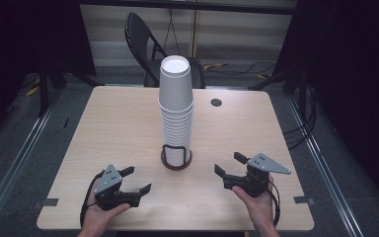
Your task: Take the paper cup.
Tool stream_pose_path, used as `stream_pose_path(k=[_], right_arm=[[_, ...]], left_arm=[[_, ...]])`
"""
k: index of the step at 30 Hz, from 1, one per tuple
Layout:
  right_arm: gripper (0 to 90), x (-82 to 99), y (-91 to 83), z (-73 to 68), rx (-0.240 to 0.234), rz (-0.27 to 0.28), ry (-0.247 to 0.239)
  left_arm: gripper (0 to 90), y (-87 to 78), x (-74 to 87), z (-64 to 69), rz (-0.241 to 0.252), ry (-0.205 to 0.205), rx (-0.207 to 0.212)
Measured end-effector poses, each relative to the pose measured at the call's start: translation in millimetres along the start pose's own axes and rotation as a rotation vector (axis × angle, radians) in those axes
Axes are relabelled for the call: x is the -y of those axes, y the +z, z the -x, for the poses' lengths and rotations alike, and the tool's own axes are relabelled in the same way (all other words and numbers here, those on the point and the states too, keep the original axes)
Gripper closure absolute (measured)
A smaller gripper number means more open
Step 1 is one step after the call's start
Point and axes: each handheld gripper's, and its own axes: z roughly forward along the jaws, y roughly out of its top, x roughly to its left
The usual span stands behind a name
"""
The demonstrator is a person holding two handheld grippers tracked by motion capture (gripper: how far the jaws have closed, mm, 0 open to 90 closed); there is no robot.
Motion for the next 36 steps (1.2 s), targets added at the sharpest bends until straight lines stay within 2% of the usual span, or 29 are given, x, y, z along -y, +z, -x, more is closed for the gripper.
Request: stream_pose_path(k=[4, 10, 23, 25, 36], right_arm=[[15.4, -12.6, 3.1, -3.0, -0.018, 0.015, -0.014], [18.8, -40.7, 6.7, -9.4, -0.056, 0.054, -0.043], [17.4, -82.5, 19.6, -22.9, -0.121, 0.094, -0.068], [16.7, -89.4, 21.9, -25.0, -0.132, 0.099, -0.076], [12.8, -138.0, 35.4, -37.1, -0.143, 0.134, -0.124]], left_arm=[[15.7, 0.9, 0.7, 1.1, -0.002, -0.005, 0.004], [15.7, -0.1, 0.6, 1.1, 0.001, 0.006, 0.005], [15.7, 0.4, 0.5, 1.5, 0.0, 0.004, 0.013], [15.7, 0.0, 0.4, 2.3, 0.0, 0.015, 0.017], [15.7, 0.0, 0.5, 2.4, -0.002, 0.015, 0.02]])
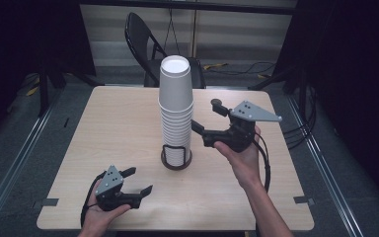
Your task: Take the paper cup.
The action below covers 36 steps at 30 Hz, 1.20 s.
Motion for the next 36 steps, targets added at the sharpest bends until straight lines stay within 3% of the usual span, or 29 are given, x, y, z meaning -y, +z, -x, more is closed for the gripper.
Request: stream_pose_path(k=[11, 17, 26, 36], right_arm=[[12.8, -31.2, 34.7, 2.9, -0.033, 0.012, -0.01], [12.8, -34.1, 49.3, 0.2, -0.049, 0.016, -0.012], [9.2, -36.6, 72.9, -4.9, -0.052, -0.026, -0.025], [8.5, -36.0, 80.6, -7.4, -0.038, -0.029, -0.058]], left_arm=[[15.7, 0.5, 0.1, 0.1, 0.0, -0.006, 0.011], [15.7, 0.2, 0.1, -0.8, 0.0, -0.005, 0.014], [15.7, 0.9, -0.3, -0.7, -0.003, 0.004, 0.019], [15.7, 0.9, -0.2, -1.7, -0.007, 0.005, 0.019]])
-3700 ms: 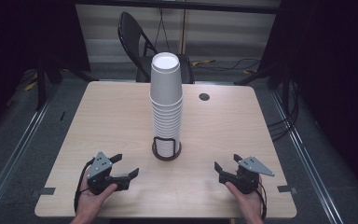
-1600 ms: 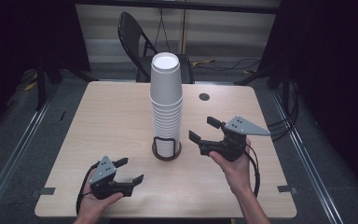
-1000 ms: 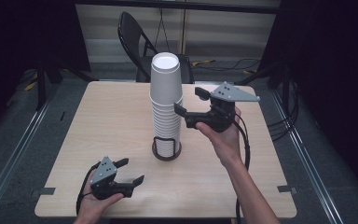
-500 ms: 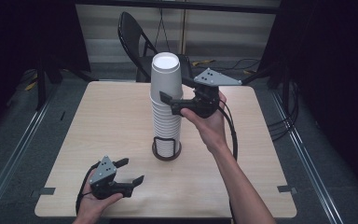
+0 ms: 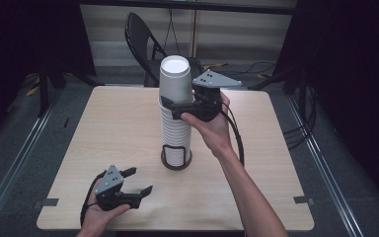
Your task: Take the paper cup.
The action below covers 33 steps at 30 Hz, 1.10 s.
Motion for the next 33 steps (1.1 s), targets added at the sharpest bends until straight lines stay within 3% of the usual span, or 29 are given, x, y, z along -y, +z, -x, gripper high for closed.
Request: stream_pose_path(k=[13, 33], right_arm=[[10.3, -2.1, 2.3, -2.1, 0.012, -0.009, -0.001], [12.0, -17.9, -5.1, -5.4, 0.014, 0.05, -0.009]], left_arm=[[15.7, 1.7, 0.1, 0.3, -0.001, -0.003, 0.002], [15.8, 3.4, 0.5, 3.0, 0.0, 0.012, -0.003]])
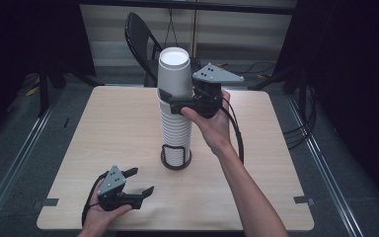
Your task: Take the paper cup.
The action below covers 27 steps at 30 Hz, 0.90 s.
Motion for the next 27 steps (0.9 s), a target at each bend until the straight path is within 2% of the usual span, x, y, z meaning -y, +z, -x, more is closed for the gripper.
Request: stream_pose_path(k=[7, 13, 18, 27], right_arm=[[12.3, -4.2, -2.5, 1.0, -0.003, 0.017, 0.005], [12.5, -5.8, -3.8, 2.0, 0.001, 0.029, 0.008], [12.6, -9.3, -4.2, 1.9, -0.005, 0.036, 0.011], [12.8, -18.5, -9.4, 1.0, -0.007, 0.087, 0.027]], left_arm=[[15.9, 0.1, 0.2, -0.8, 0.016, -0.009, -0.003], [16.0, 0.1, 0.9, -0.9, 0.042, -0.041, -0.003], [16.1, 0.3, 1.0, -0.5, 0.047, -0.039, -0.007], [16.1, 0.2, 2.0, -1.0, 0.057, -0.028, -0.021]])
